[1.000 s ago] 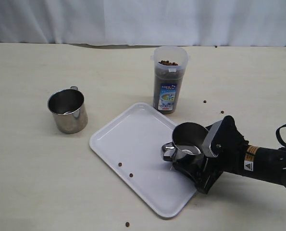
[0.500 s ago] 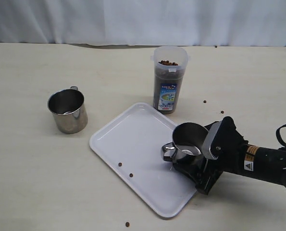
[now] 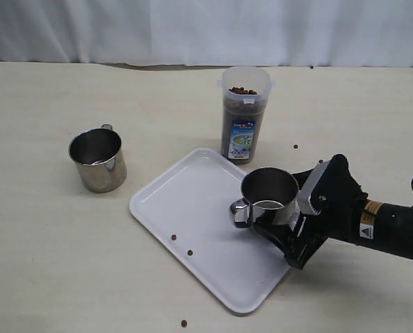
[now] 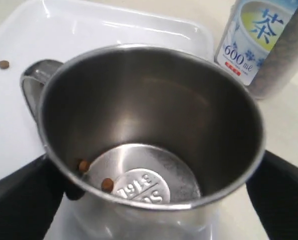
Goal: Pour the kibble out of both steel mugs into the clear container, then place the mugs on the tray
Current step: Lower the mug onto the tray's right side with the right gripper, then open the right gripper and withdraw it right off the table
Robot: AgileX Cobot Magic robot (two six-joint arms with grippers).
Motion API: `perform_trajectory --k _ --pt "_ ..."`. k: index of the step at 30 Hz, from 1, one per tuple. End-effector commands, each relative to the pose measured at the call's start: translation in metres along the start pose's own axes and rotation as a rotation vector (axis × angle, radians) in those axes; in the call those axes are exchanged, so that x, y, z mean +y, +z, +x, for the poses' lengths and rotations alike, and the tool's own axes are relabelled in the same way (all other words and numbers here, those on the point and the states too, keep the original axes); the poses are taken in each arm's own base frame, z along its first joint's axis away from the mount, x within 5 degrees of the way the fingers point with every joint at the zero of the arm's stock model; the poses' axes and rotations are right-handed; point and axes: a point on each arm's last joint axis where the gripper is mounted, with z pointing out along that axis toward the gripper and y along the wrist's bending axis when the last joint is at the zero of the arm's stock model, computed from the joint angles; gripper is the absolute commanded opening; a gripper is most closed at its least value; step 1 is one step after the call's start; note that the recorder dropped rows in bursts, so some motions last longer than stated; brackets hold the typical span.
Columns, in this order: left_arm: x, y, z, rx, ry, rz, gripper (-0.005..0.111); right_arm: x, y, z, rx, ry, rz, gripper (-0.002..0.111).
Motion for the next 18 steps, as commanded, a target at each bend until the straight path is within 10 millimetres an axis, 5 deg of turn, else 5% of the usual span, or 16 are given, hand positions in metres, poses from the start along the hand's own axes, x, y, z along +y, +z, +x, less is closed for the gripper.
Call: perform_trajectory --k 1,18 --pt "0.0 0.0 0.0 -0.006 0.003 0.006 0.0 -0.001 -0.003 0.003 0.057 0.007 0.005 0.082" --pt "0.0 0.0 0.0 -0.01 0.003 0.006 0.0 0.0 -0.023 -0.011 0.153 0.024 -0.012 0.082"
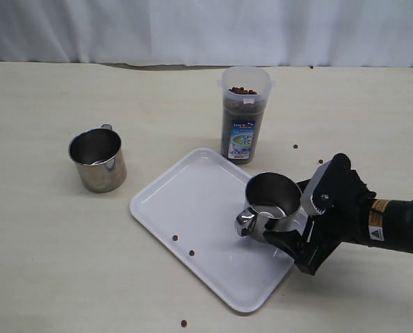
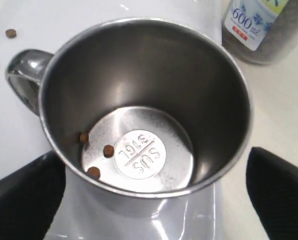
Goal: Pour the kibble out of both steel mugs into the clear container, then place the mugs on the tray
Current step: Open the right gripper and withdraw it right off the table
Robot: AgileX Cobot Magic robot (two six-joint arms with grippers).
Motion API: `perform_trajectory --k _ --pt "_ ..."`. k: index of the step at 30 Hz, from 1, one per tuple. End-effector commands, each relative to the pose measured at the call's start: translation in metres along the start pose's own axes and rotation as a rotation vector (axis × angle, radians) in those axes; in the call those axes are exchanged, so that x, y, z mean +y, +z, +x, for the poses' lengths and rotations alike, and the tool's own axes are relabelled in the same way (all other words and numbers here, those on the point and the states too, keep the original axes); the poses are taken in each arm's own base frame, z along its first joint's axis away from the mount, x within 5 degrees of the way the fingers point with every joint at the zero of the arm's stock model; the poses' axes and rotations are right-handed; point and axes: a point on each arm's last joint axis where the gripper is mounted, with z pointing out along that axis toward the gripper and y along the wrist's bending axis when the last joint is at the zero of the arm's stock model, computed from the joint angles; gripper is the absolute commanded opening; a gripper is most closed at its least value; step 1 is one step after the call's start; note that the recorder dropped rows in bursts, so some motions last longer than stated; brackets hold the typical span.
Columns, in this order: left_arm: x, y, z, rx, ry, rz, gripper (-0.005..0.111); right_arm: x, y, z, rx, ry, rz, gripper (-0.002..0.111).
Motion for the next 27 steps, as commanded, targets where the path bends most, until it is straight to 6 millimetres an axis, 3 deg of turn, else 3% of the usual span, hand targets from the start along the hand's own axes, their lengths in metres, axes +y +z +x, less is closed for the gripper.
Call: perform_trajectory --k 1,15,27 --pt "0.0 0.0 0.0 -0.01 0.003 0.006 0.0 0.0 -0.01 -0.004 0.029 -0.001 -0.001 0.082" --pt "0.0 0.0 0.0 -0.01 0.003 0.006 0.0 0.003 -0.04 -0.023 0.059 -0.012 0.015 0.082" --pt "0.0 0.0 0.0 -0.005 0.003 0.006 0.0 0.001 -0.073 -0.043 0.002 0.257 0.153 0.082"
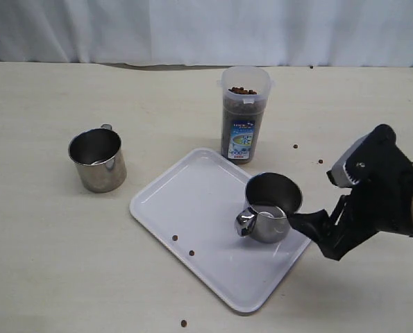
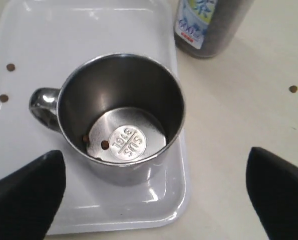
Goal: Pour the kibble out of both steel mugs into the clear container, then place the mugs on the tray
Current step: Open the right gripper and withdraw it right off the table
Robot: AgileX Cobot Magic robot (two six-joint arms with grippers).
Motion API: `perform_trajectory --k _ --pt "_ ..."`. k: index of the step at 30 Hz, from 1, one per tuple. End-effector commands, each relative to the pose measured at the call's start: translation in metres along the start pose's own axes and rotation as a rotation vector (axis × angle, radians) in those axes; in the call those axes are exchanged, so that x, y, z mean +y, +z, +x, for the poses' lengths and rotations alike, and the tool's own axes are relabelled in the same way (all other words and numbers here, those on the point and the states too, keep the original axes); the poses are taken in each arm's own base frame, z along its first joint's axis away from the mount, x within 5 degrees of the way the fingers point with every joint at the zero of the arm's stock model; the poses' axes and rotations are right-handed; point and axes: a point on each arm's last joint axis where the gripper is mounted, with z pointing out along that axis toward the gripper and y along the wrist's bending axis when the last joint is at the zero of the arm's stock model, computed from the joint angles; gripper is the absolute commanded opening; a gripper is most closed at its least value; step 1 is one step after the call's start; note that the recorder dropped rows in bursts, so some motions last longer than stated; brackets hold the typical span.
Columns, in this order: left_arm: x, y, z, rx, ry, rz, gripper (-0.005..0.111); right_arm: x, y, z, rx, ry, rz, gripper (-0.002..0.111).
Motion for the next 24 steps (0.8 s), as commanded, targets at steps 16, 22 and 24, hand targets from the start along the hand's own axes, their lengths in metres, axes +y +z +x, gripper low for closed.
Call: perform_trajectory --k 16,22,24 --pt "0.0 0.0 0.0 -0.007 0.003 0.006 0.0 -0.018 -0.03 -0.006 -0.05 0.467 0.285 0.039" --pt "0.0 0.0 0.0 -0.007 0.003 0.006 0.0 -0.011 -0.055 0.003 -0.086 0.459 0.378 0.006" --pt "0.0 0.0 0.0 -0.007 0.003 0.006 0.0 -0.007 -0.069 0.007 -0.118 0.477 0.43 0.005"
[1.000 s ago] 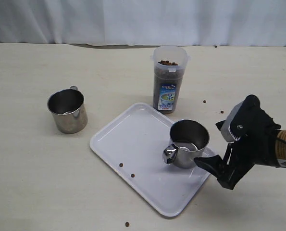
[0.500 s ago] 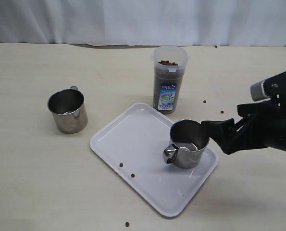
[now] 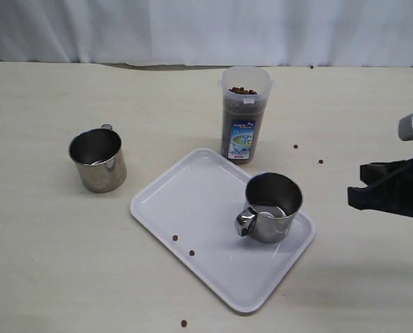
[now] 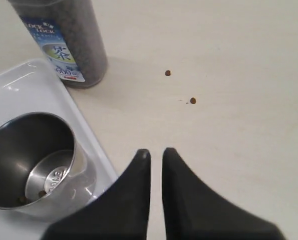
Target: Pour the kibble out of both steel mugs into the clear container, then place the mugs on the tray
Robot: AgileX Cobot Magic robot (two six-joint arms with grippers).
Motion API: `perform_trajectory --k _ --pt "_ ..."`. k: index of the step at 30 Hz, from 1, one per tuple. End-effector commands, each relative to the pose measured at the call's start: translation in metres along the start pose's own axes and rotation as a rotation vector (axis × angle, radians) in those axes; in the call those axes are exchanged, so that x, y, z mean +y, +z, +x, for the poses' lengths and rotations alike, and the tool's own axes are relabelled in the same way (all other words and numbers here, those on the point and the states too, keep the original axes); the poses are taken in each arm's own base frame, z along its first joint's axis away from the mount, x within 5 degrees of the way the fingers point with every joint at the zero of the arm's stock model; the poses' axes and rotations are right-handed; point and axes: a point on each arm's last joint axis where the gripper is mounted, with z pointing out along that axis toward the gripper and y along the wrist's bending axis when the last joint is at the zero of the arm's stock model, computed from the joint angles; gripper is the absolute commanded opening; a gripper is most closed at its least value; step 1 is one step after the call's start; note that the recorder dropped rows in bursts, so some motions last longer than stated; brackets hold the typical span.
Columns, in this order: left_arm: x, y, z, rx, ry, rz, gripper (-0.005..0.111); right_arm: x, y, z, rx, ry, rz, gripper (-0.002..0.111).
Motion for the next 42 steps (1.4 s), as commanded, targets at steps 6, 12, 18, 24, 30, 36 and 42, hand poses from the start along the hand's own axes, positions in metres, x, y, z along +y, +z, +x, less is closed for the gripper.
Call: perform_trajectory --k 6,12,18,24,30,36,42 --pt "0.0 0.0 0.0 -0.007 0.003 0.006 0.0 -0.006 -0.074 -0.001 -0.324 0.123 0.119 0.005" --pt "0.0 0.0 0.0 -0.007 0.003 0.006 0.0 -0.006 -0.101 0.007 -0.474 0.176 0.125 0.005" --pt "0.0 0.0 0.0 -0.012 0.005 0.005 0.0 -0.012 -0.104 0.037 -0.541 0.215 0.203 0.005" --pt "0.0 0.0 0.0 -0.012 0.007 0.005 0.0 -0.011 -0.11 0.055 -0.665 0.217 0.247 0.005" --pt "0.0 0.0 0.0 -0.012 0.007 0.005 0.0 -0.015 -0.116 0.067 -0.716 0.222 0.342 0.005" --pt "0.0 0.0 0.0 -0.012 0.007 0.005 0.0 -0.013 -0.117 0.069 -0.72 0.206 0.303 0.005" --pt "0.0 0.0 0.0 -0.012 0.007 0.005 0.0 -0.016 -0.116 0.071 -0.692 0.209 0.312 0.005"
